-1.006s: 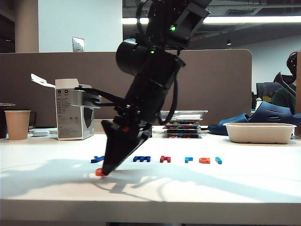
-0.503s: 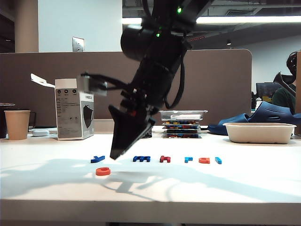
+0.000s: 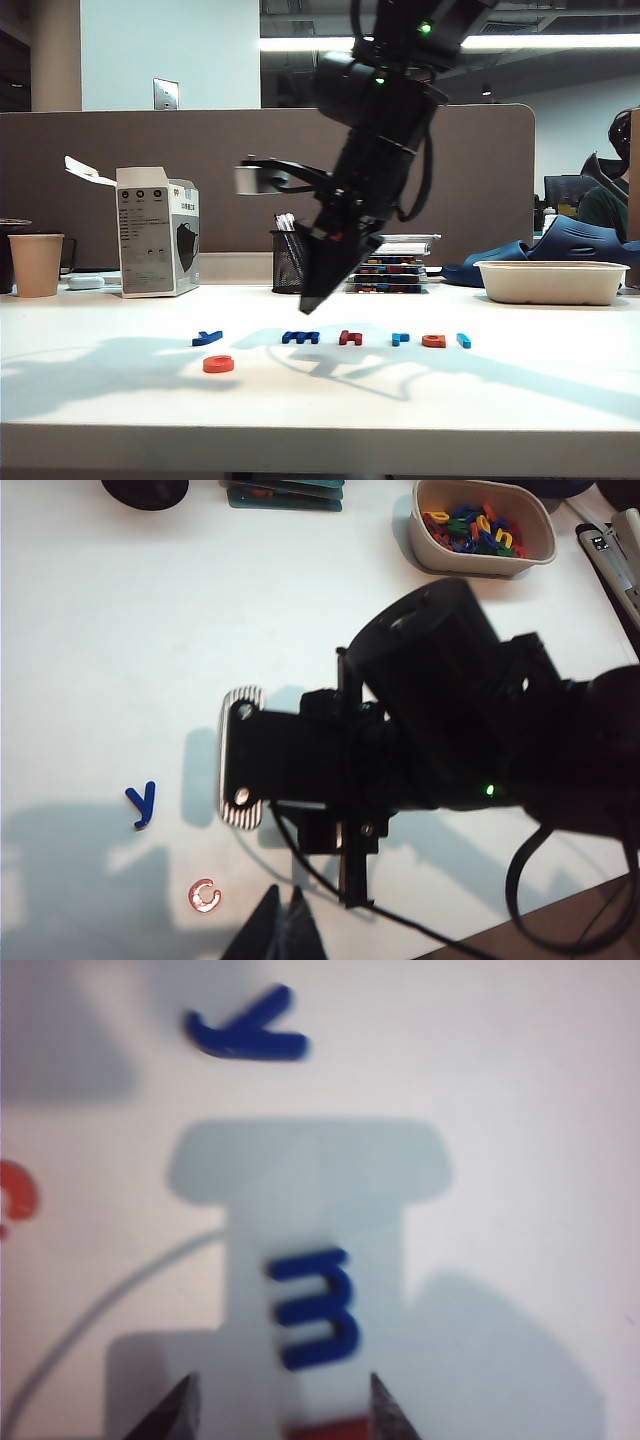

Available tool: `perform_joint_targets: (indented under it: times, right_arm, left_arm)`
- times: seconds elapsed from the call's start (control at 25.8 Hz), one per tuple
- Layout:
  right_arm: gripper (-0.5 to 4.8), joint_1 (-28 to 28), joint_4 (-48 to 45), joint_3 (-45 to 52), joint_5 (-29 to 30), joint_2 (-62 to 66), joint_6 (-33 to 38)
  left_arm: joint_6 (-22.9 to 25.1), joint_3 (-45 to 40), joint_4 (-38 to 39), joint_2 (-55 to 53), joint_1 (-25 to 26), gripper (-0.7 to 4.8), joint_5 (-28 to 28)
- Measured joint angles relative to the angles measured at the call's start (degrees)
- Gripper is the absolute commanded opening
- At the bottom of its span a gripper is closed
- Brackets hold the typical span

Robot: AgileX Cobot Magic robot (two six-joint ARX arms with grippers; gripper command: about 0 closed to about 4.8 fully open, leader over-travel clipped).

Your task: Select the appropriate letters from the row of letter magnets placed on the table to arrange into the word "car".

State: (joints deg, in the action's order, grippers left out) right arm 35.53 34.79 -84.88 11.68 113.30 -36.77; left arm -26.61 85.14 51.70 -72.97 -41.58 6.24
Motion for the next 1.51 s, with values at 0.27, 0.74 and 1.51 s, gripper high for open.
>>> perform_joint_targets:
  times: [0.27, 0.74, 1.51]
  right_arm:
    - [2.41, -5.81, 1.55, -1.20, -0.09, -0.04, 0.00]
    - [2.81, -13.20, 15.12, -1.29, 1.42, -0.04, -0.52]
    - [2.78, -13.55, 14.56, 0.00, 4.96, -0.02, -6.51]
  left_arm:
    - [0.00, 0.00, 0.00, -0.02, 0.00, -0.06, 0.02]
    - [0.00, 0.02, 0.00, -0.02, 0.00, -0.06, 0.02]
    - [0.00, 0.00, 0.00, -0.02, 0.00, -0.06, 0.00]
